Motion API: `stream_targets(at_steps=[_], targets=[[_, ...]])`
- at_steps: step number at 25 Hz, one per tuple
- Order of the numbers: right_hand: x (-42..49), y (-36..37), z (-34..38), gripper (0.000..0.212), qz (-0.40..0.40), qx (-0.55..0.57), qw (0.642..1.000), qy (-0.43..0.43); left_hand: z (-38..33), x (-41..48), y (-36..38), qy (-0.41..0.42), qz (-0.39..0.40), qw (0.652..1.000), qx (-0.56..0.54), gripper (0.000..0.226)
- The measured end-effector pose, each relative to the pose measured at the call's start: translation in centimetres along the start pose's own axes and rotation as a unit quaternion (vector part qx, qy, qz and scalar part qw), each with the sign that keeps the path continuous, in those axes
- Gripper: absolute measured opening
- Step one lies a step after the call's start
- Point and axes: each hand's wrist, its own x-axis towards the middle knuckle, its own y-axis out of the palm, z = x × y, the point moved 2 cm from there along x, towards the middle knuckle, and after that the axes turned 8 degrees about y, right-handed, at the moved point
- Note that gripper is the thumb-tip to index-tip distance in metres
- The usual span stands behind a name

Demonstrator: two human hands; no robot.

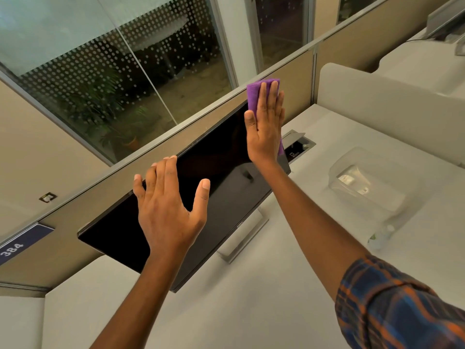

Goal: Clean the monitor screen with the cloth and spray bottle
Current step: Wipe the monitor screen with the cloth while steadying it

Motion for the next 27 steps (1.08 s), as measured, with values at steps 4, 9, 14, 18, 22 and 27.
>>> stream_targets(at_steps=[4, 9, 14, 18, 22, 27], targets=[[-1.5, 0.1, -2.5, 0.081, 0.015, 0.016, 1.000, 0.022, 0.0, 0.1, 0.1, -0.003, -0.003, 1.000, 0.003, 0.070], [-8.4, 0.8, -5.1, 0.082, 0.009, 0.014, 0.996, 0.092, -0.2, 0.1, 0.2, -0.008, -0.010, 1.000, -0.001, 0.069], [-14.0, 2.5, -1.9, 0.092, 0.020, -0.006, 1.000, -0.011, -0.1, -0.7, -0.2, -0.016, -0.008, 1.000, -0.009, 0.070], [-11.6, 2.7, 1.3, 0.092, 0.024, -0.012, 0.991, -0.130, 0.1, -1.2, -0.4, -0.016, -0.003, 1.000, -0.014, 0.071], [-7.0, 1.9, 1.0, 0.078, -0.006, 0.012, 0.997, -0.078, 0.0, -1.1, -0.5, -0.008, -0.003, 1.000, -0.016, 0.070], [-5.3, 0.3, -3.8, 0.080, -0.016, 0.053, 0.993, 0.107, 0.1, -1.3, -0.5, 0.002, -0.004, 1.000, -0.023, 0.068]])
